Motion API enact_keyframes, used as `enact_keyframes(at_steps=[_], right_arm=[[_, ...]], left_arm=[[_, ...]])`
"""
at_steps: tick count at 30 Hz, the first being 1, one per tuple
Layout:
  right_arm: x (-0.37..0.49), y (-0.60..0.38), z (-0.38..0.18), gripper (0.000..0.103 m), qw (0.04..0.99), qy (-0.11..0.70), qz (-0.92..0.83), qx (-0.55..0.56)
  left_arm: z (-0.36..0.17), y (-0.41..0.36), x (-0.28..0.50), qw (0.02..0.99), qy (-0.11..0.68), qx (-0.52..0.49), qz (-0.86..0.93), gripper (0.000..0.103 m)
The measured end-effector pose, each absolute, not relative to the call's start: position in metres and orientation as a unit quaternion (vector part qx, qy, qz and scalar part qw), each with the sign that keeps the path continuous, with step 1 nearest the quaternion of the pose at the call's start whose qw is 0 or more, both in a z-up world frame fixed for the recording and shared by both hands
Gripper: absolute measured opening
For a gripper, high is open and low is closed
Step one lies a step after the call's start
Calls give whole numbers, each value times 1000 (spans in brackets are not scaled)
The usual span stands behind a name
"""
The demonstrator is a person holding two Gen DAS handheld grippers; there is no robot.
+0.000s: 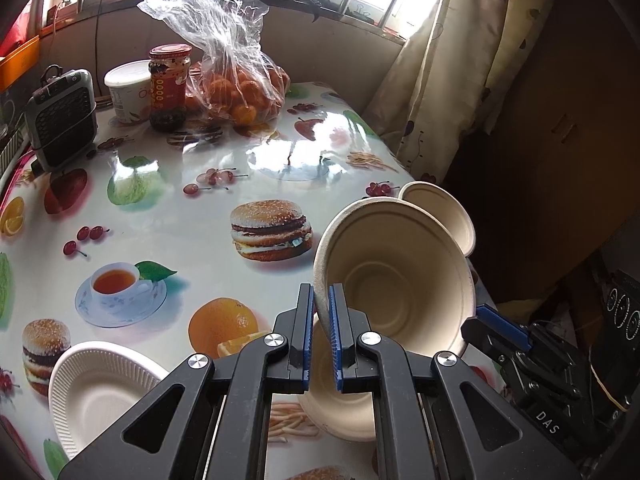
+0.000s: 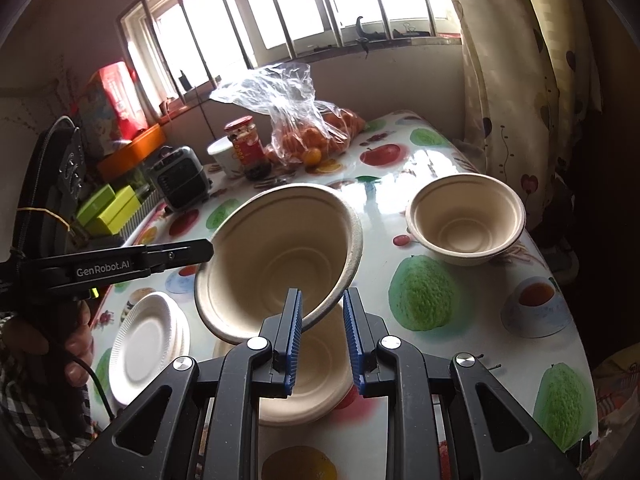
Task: Organize plates and bowls
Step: 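Lift and carry the held bowls with both grippers over the bowl stack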
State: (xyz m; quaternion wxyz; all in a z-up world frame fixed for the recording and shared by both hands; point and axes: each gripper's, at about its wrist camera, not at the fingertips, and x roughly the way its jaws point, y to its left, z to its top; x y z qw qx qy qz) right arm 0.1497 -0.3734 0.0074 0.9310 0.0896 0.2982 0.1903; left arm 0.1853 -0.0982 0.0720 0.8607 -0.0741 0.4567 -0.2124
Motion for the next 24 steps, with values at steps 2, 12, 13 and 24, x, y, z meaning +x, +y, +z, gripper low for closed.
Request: enact_keyframes(at_steps=[2, 12, 13, 24], right_arm=[[145, -372, 7, 21, 931, 297, 191, 89], [131, -370, -2, 21, 929, 303, 190, 92], [130, -370, -3, 21, 929, 303, 190, 92], [123, -366, -13, 21, 926, 312, 193, 94]], left_arm=[[72, -97, 181, 861, 456, -75, -212, 8], [65, -93, 165, 858, 461, -75, -212, 8], [64, -93, 164, 858, 461, -75, -212, 8], [55, -89, 155, 855, 468, -78, -208, 8]])
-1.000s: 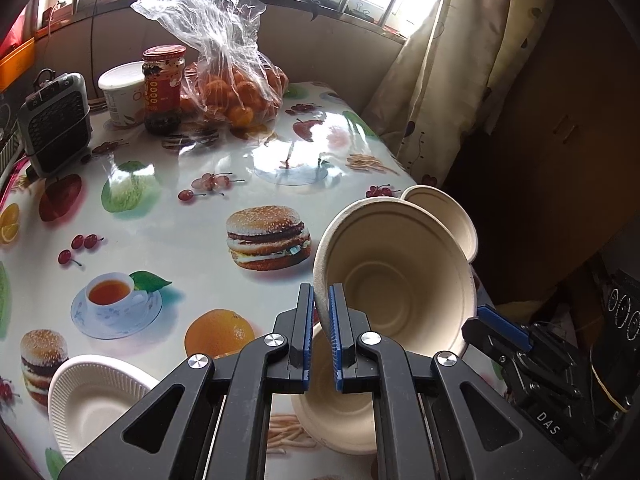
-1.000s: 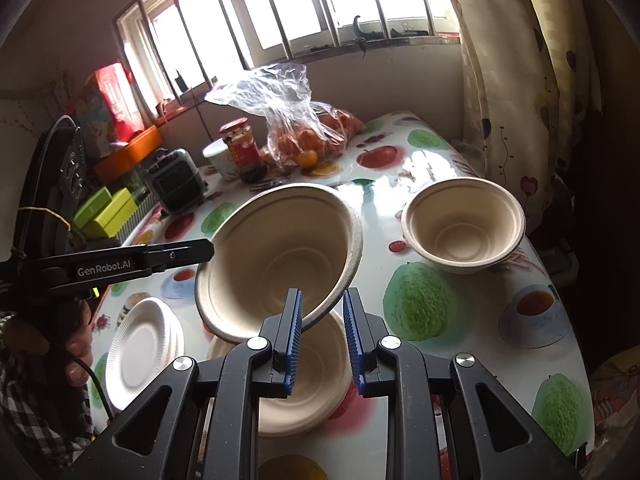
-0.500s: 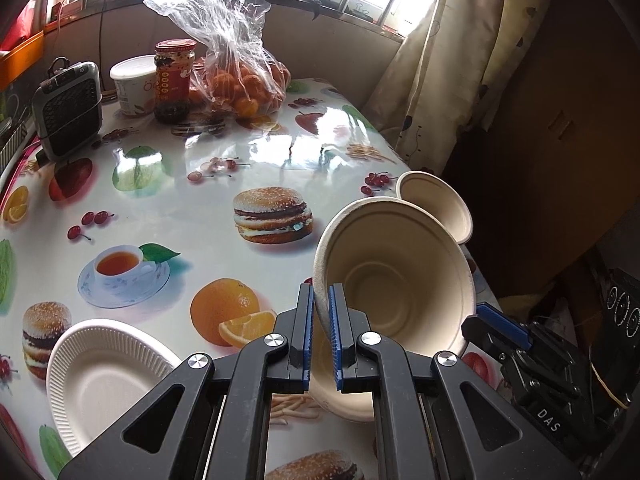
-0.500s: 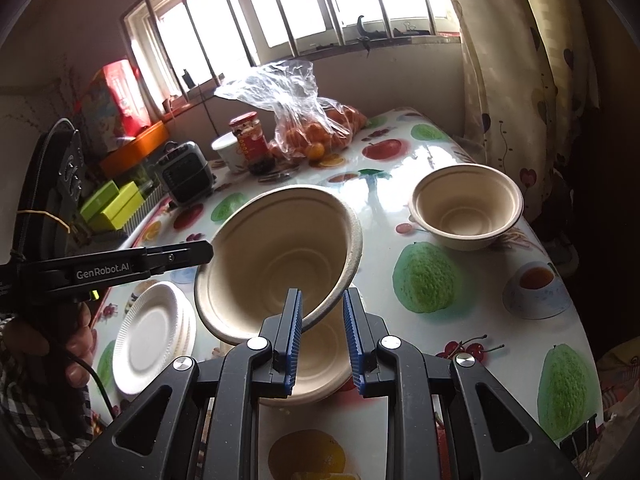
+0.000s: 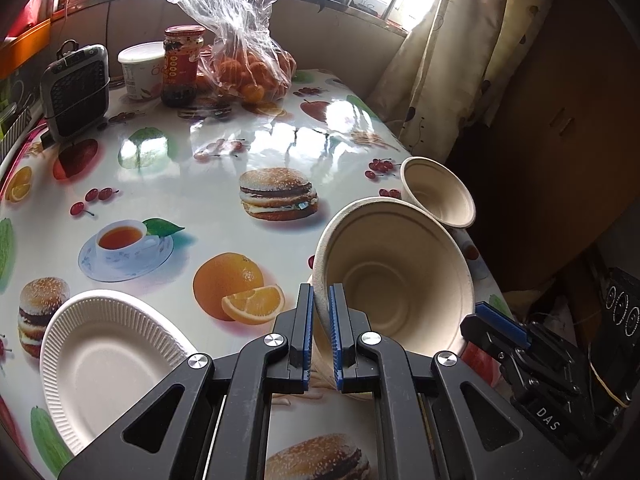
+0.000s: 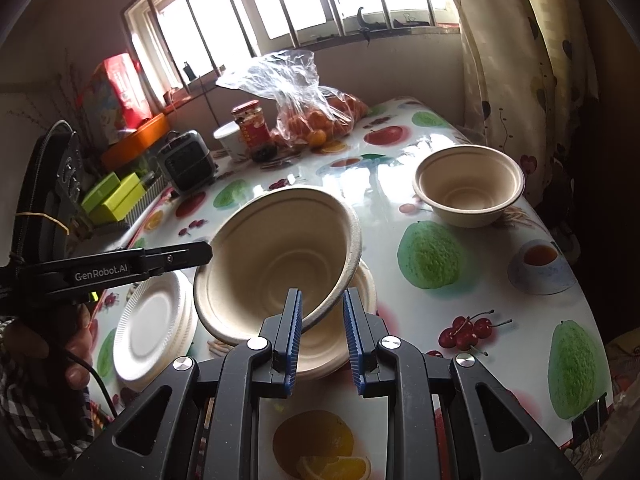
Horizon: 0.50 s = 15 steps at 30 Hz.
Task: Organize plates and bowls
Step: 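Lift and carry the held bowls with both grippers over the bowl stack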
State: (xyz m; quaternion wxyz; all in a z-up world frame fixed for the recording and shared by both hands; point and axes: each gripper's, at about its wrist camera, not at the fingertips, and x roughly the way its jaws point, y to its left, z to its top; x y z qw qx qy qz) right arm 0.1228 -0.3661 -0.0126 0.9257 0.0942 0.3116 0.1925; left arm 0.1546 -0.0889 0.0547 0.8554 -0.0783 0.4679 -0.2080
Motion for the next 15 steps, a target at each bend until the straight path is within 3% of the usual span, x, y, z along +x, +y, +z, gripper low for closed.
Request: enact_keyframes(at_steps=[15], right_arm=[[121, -367, -28, 21, 921, 328, 187, 97]], left_arm=[[38, -92, 151, 846, 486, -75, -207, 8]])
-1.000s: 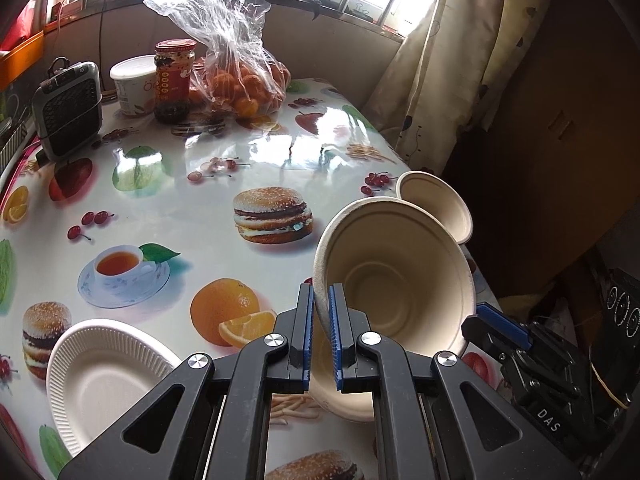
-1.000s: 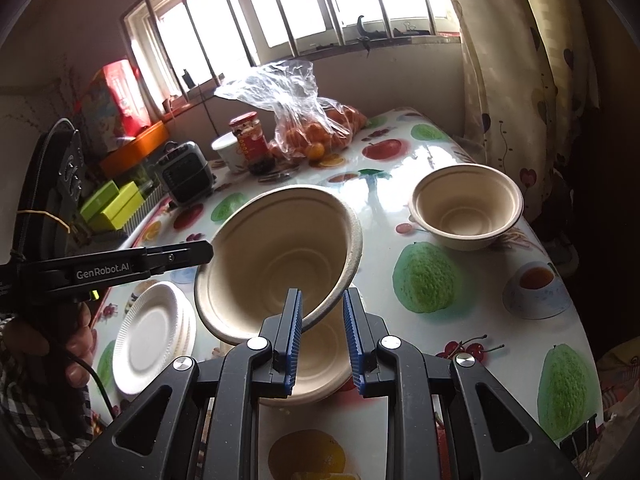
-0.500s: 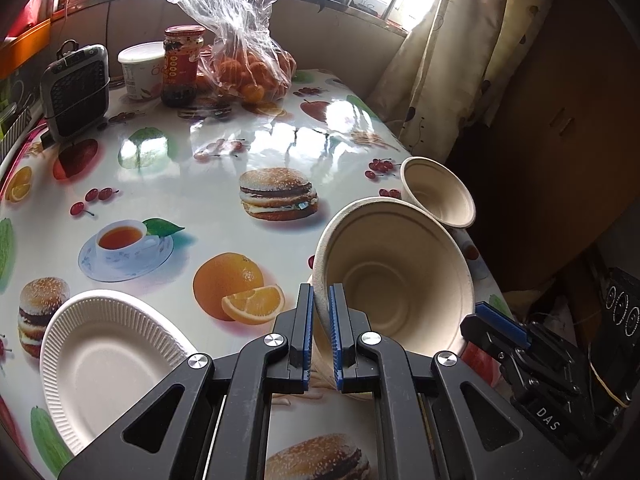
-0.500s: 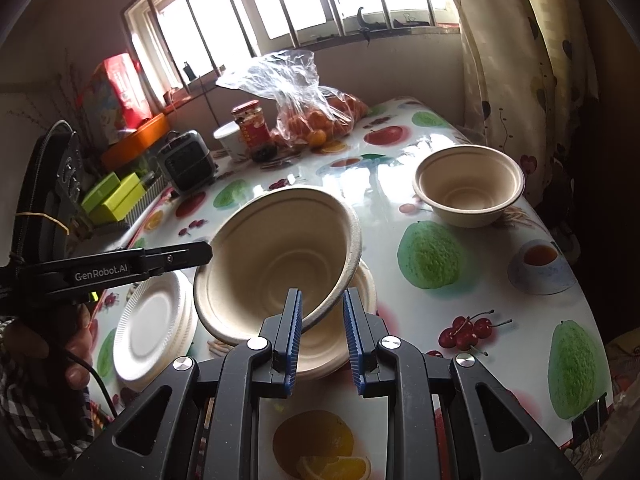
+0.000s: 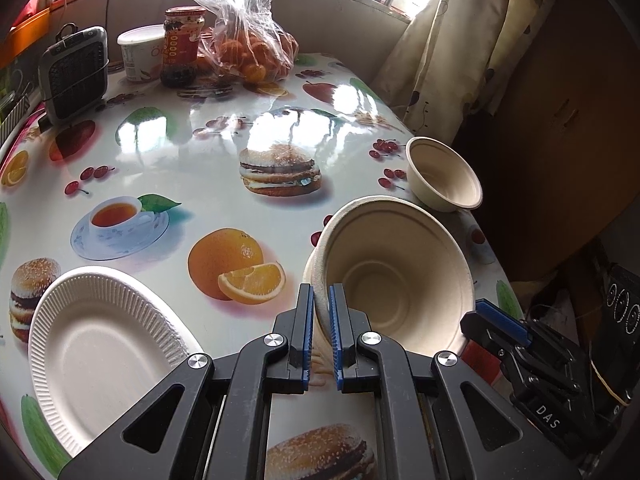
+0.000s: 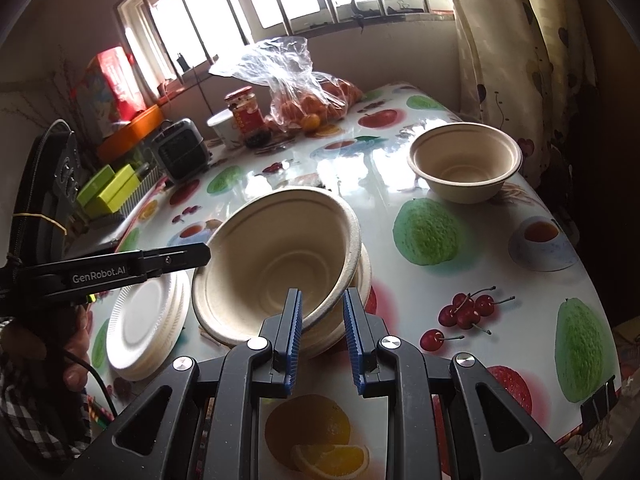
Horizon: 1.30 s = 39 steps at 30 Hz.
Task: Organize plates and bowls
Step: 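Lift and carry the held bowls with both grippers over the bowl stack, then lower the held bowls toward the bowl stack with both grippers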
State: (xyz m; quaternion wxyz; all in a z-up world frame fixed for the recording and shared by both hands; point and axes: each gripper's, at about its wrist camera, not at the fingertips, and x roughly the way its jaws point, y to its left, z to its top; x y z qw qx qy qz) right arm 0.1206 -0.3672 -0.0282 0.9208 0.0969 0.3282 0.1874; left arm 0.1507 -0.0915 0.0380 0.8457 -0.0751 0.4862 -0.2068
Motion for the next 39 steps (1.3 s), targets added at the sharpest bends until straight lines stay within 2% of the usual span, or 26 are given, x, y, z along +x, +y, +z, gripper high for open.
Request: enact_keyframes(at_steps=[39], right_arm=[[126, -366, -44, 21, 915, 345, 182, 100]], left_arm=[[19, -96, 154, 834, 508, -75, -203, 8]])
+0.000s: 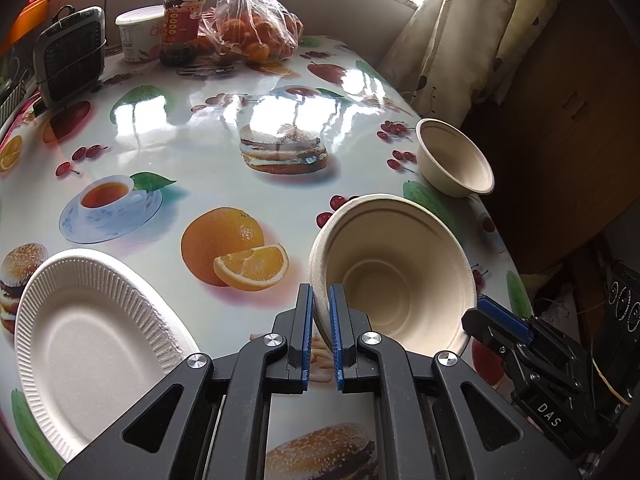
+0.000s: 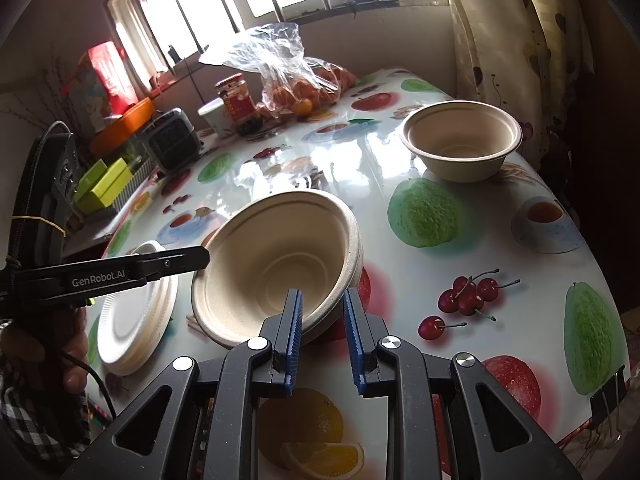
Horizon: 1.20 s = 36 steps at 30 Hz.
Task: Organize plates and bowls
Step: 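Lower the held bowls toward the bowl stack with both grippers, then open the right gripper to drop its bowl onto the stack while the left gripper keeps holding its bowl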
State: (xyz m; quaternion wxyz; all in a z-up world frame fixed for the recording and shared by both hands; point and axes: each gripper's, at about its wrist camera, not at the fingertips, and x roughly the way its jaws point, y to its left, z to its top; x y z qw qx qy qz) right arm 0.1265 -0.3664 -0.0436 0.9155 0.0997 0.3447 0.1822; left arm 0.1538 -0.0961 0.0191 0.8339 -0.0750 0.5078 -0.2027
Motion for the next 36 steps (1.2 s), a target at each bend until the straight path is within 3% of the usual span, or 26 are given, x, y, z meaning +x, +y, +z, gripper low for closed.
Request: enact_keyframes(at_steps=[23, 36], right_arm=[[128, -369, -45, 25, 916, 345, 179, 103], [133, -379, -42, 40, 918, 341, 168, 116]], left_arm=[[19, -94, 154, 835, 506, -81, -203, 9], [27, -100, 163, 838, 500, -74, -203, 16]])
